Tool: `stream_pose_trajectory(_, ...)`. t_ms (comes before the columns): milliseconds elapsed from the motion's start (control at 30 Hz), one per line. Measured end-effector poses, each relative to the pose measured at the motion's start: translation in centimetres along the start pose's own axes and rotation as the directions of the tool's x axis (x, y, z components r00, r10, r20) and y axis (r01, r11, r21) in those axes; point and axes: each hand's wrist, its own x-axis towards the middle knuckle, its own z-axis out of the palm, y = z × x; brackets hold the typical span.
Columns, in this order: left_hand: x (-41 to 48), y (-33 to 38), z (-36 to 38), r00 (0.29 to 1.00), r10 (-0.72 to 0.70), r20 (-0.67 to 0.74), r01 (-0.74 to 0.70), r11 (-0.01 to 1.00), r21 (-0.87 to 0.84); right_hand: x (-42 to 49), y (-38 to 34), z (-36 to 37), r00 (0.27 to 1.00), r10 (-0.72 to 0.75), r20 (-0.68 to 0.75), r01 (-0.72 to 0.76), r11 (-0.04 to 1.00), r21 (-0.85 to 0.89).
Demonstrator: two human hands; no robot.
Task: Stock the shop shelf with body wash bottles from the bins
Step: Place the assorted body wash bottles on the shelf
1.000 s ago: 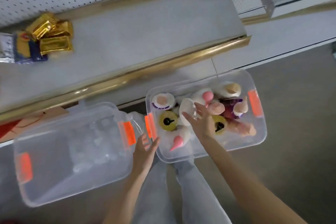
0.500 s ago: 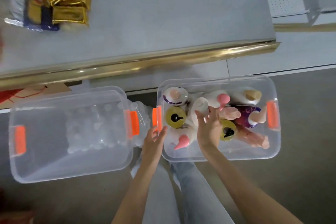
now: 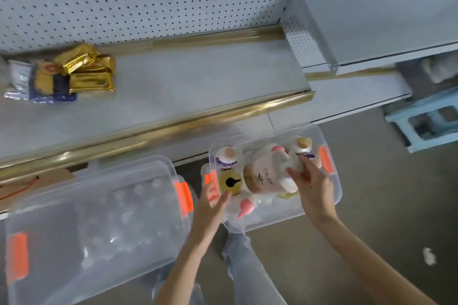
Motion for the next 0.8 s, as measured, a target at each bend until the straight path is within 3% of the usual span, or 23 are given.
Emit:
stream_pose_trajectory(167, -3.8, 8.4, -4.5, 0.96, 0.231, 0.156, -0.254, 0.956, 0.146, -3.2, -9.5, -5.2, 0.994, -0.098, -0.05, 0.1, 0.994, 0.035)
stream_pose_trajectory(300, -6.8, 14.4, -7.9, 0.877, 0.406, 0.257, -0.462, 0.858, 0.224, -6.2, -17.6, -8.3, 0.966, -0.238, -0.098, 0.25, 0.958, 0.138)
stream_pose_trajectory(433, -10.8, 19.7, -11.2, 0.767, 0.501, 0.401, -0.63, 0.705, 0.325, -8.8, -25.5, -10.2, 0.898, -0.424, -0.121, 0.441, 0.862, 0.249)
stream_pose_trajectory(500, -12.7, 21.4, -12.6, 0.743, 0.508, 0.435, -0.653, 0.692, 0.308, -10.0, -29.0, -10.6, 0.865, -0.484, -0.133, 0.499, 0.803, 0.327)
stream_pose_trajectory(800, -17.5, 27.2, -17.4, 0.684, 0.699, 0.209, -0.729, 0.639, 0.247, -10.3, -40.0, -11.6, 0.724, -0.688, -0.049, 0.619, 0.617, 0.487)
